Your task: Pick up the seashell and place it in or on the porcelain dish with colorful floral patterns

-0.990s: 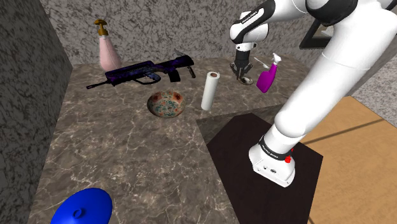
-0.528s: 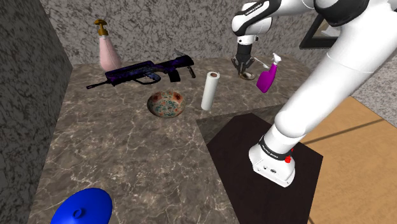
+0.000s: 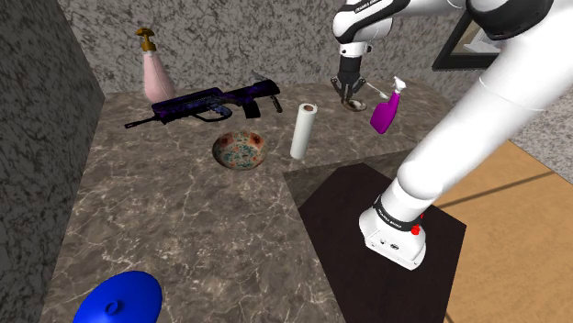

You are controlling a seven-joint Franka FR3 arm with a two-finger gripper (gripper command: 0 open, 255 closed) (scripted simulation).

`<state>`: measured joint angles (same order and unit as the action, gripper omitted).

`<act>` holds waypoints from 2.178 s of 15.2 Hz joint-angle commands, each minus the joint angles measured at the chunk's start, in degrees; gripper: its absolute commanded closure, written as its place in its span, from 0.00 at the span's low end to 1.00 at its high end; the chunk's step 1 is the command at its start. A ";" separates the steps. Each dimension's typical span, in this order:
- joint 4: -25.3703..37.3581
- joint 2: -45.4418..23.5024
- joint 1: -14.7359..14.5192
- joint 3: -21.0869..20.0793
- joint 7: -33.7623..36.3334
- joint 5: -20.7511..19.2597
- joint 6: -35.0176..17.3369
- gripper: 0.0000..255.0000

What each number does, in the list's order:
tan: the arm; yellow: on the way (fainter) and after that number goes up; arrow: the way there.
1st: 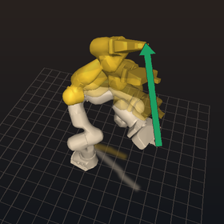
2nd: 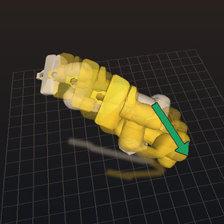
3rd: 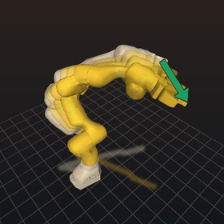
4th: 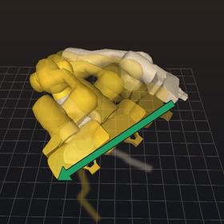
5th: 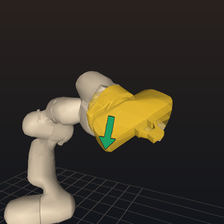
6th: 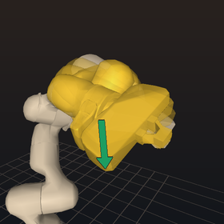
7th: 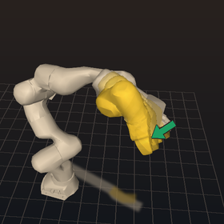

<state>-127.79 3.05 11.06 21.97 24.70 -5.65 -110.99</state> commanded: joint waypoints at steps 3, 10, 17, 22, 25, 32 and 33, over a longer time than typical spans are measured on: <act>-0.89 1.40 -2.82 -3.11 5.42 1.25 0.79 1.00; -0.53 1.60 -7.83 -8.63 14.42 4.42 1.65 1.00; 3.00 -0.97 -12.72 -13.83 22.86 7.85 2.53 1.00; 7.46 -4.32 -16.03 -17.20 28.63 9.96 3.34 1.00; 10.92 -6.88 -17.95 -19.03 32.02 10.97 3.98 1.00; 21.39 -14.38 -22.25 -22.73 39.72 12.45 6.17 1.00; 23.18 -15.63 -22.86 -23.18 40.80 12.56 6.60 1.00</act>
<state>-106.47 -11.25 -11.05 -0.64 64.13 6.73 -104.76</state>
